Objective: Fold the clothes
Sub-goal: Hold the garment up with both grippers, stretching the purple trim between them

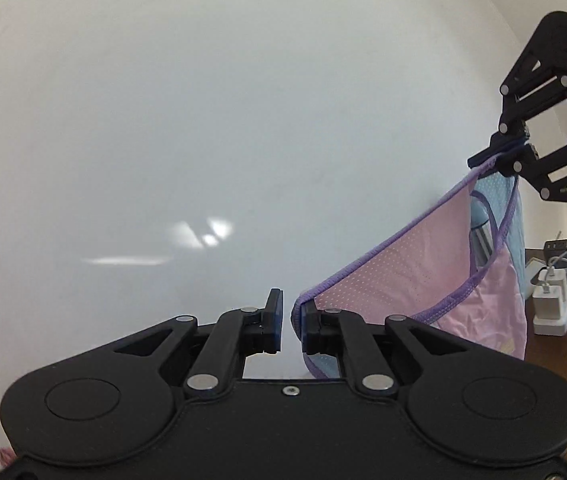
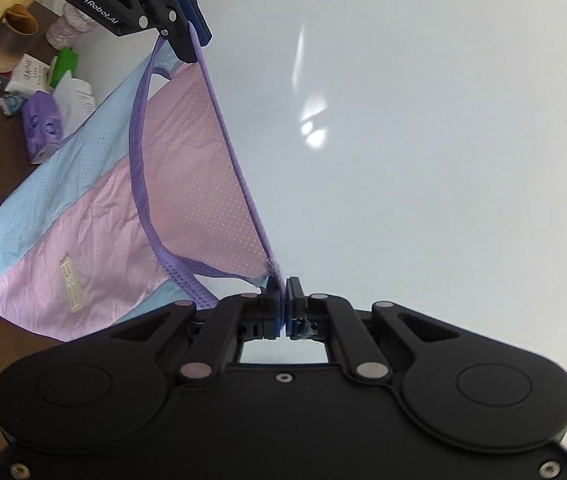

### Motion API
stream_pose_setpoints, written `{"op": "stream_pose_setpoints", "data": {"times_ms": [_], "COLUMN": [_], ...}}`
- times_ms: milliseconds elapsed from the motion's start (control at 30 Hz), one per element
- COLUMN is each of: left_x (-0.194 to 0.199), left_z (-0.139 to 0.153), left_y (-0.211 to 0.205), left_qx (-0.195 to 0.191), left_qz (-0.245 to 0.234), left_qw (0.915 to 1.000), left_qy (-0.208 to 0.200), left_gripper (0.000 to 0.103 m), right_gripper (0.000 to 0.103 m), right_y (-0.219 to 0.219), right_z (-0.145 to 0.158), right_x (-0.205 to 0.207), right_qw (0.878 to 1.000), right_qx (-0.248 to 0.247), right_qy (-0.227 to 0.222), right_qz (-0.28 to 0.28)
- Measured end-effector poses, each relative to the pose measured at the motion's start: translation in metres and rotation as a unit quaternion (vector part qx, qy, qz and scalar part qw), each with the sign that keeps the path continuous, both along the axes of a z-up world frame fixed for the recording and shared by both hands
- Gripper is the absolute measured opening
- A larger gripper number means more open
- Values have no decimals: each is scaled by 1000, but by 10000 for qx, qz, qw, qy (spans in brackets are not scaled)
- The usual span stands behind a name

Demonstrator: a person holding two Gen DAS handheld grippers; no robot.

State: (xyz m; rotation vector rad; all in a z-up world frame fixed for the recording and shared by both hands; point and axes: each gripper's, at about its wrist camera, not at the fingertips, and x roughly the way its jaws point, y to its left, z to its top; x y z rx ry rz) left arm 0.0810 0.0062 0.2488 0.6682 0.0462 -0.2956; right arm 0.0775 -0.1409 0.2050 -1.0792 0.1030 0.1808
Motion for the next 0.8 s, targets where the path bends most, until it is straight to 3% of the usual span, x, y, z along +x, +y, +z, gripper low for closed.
{"op": "stream_pose_setpoints", "data": {"times_ms": [267, 333, 433, 633, 800], "left_x": [48, 58, 68, 48, 10], "left_z": [39, 45, 52, 80, 106], "left_y": [-22, -28, -33, -27, -18], "left_qx": [7, -79, -256, -555, -286], "left_qz": [-148, -127, -65, -182, -203], "left_qw": [9993, 9992, 9990, 9972, 9970], "left_qy": [-338, -362, -364, -460, -688], "left_gripper": [11, 11, 11, 11, 11], "right_gripper": [4, 4, 4, 4, 4], "right_y": [-10, -10, -8, -8, -5], "right_z": [27, 28, 31, 53, 93], "right_x": [63, 80, 96, 91, 62], "right_qw": [9989, 9972, 9964, 9958, 9945], "right_qx": [-275, -529, -518, -211, 24], "right_qy": [-208, -280, -297, -542, -743], "right_qz": [-327, -452, -594, -709, -744]}}
